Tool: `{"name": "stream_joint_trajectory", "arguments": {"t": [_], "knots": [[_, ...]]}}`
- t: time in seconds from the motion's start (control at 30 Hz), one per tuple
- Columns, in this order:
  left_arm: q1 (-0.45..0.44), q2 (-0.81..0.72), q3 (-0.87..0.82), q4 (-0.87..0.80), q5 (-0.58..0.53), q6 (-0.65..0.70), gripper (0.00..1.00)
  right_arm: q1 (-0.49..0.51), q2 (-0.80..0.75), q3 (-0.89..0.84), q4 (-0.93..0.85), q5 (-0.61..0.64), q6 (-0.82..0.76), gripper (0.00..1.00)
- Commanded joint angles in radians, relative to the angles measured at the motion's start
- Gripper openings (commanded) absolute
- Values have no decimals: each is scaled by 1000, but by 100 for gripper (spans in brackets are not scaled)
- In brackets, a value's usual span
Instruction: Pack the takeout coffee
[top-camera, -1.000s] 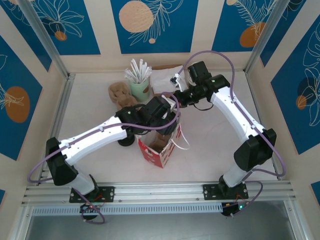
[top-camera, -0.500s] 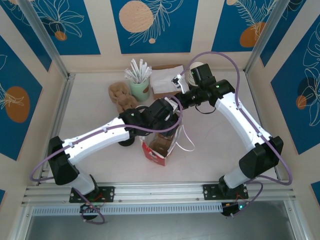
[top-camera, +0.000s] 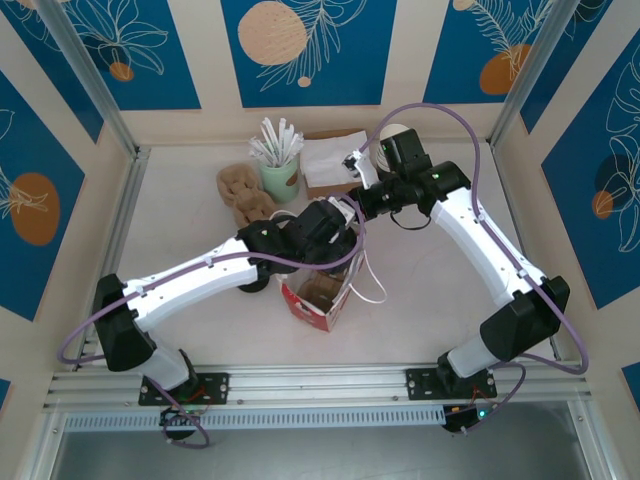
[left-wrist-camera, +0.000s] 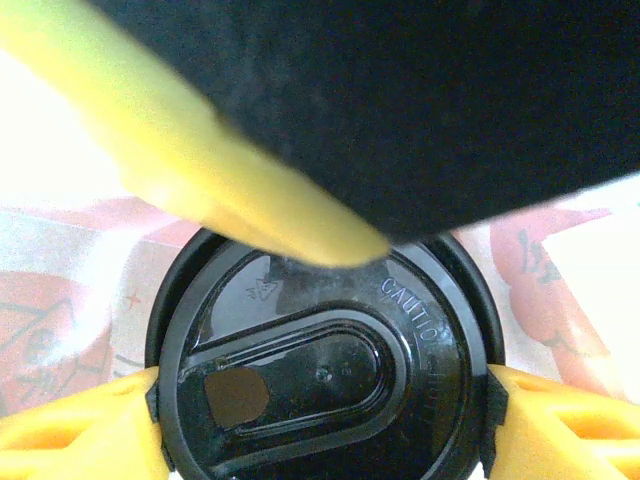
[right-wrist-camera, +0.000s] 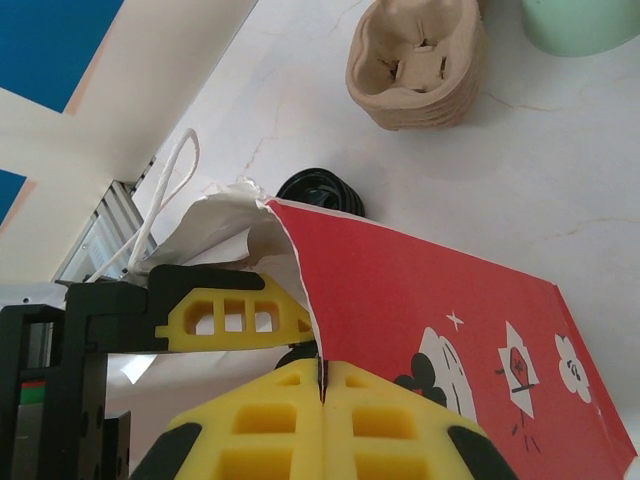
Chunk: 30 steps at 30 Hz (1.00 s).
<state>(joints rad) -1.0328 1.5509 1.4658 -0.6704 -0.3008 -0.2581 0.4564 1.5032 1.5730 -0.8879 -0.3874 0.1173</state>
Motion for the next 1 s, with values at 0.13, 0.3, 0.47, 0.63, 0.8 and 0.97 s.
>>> {"name": "stream_joint_trajectory", "arguments": {"t": [0.13,0.3,0.47,0.63,0.8,0.97], "knots": [[-1,-21,17,-73,-5,11,73,10,-58,19,-9,13,-1,0],[0,-45,-17,-65,9,-4,73,-5,-51,19,-11,36,14,0],[0,-64,-41,-54,15,-10,73,-12,-55,15,-8,44,12,0],[-1,-77,-68,-43,19,-14,73,-31,-56,14,-6,46,17,0],[-1,-69,-80,-18,21,-10,73,-40,-58,12,-1,36,29,0],[2,-43,-78,32,7,-2,73,-39,-82,-18,21,-20,28,0]]}}
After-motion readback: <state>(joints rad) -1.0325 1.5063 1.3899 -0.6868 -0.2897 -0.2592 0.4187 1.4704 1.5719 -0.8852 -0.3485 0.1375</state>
